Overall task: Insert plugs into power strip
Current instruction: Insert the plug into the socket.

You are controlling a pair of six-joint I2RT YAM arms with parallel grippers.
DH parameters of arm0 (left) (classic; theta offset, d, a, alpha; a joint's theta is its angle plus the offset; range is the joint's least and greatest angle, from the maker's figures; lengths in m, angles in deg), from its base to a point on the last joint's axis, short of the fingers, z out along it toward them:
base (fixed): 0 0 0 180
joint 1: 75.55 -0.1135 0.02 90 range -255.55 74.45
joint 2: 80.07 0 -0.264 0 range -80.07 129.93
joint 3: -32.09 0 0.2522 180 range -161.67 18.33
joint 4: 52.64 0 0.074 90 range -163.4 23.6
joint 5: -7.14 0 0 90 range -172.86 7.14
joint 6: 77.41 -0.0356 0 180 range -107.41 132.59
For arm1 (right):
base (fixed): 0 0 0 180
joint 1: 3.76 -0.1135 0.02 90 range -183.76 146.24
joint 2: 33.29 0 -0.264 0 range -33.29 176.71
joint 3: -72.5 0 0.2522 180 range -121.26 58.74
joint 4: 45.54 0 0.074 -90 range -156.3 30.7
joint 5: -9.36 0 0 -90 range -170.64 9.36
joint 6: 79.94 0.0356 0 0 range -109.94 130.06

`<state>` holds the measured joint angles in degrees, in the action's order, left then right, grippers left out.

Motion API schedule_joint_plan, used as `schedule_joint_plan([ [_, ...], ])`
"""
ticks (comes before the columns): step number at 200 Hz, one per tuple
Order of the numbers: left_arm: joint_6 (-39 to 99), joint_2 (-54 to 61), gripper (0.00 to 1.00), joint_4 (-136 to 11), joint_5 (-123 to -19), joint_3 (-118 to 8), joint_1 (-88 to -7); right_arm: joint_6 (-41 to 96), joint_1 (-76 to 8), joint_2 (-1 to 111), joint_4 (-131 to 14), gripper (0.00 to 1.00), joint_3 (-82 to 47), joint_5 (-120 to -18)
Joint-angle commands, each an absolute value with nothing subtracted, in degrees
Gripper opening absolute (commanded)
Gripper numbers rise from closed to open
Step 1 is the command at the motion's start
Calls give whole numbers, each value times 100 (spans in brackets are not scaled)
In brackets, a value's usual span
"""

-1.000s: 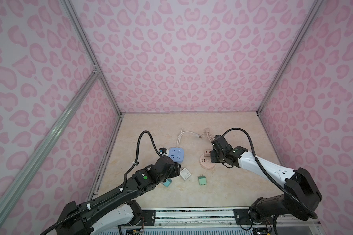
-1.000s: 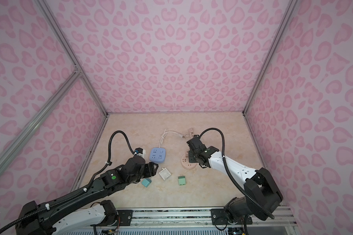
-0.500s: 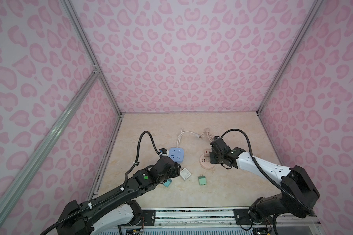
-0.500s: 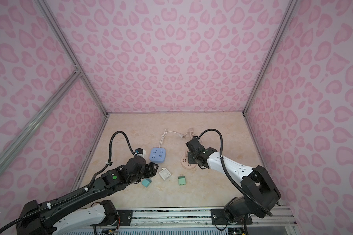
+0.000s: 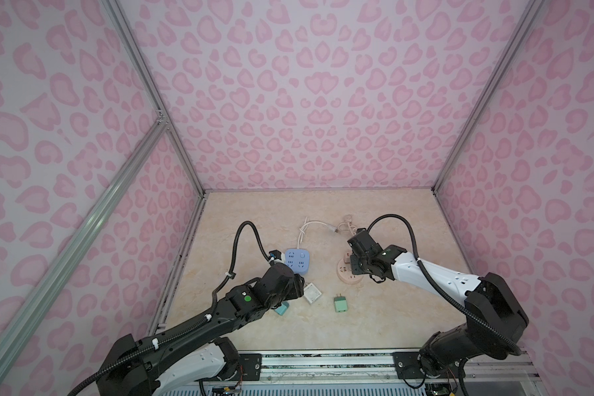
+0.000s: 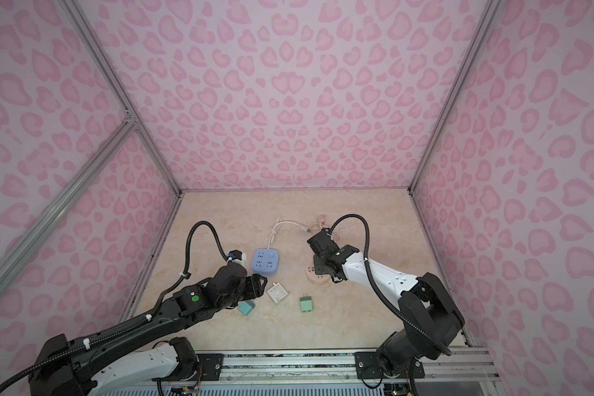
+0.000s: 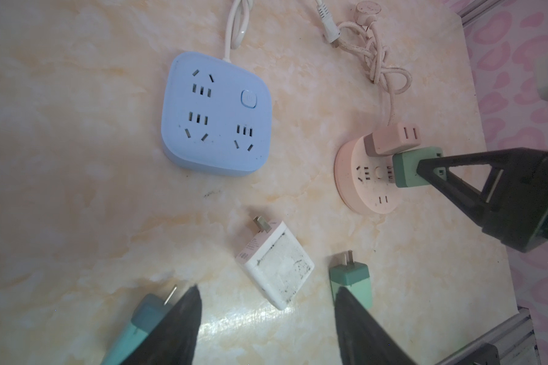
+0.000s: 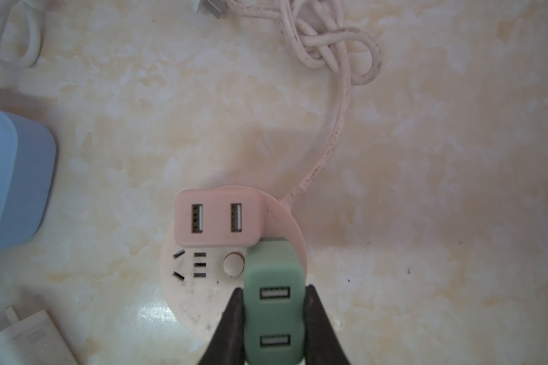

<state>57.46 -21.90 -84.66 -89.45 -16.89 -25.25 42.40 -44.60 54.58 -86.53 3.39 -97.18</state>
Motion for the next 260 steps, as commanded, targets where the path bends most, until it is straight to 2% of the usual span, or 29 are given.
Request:
schedule_joint_plan([
  [1, 5689, -2196, 69, -8289, -9007, -1658, -2537, 4282, -4458, 5626, -9079, 0, 392, -9764],
  [109, 5662, -2116, 69, -8229, -8824, -1665, -2563, 4399, -4428, 6469, -9703, 0, -86, -9554],
  [164, 5977, -2245, 69, -8483, -9146, -1727, -2563, 4448, -4436, 6103, -9865, 0, -60, -9573],
  [260, 5865, -2039, 69, -8751, -9077, -2014, -2572, 4530, -4700, 5383, -10255, 0, 109, -9655],
])
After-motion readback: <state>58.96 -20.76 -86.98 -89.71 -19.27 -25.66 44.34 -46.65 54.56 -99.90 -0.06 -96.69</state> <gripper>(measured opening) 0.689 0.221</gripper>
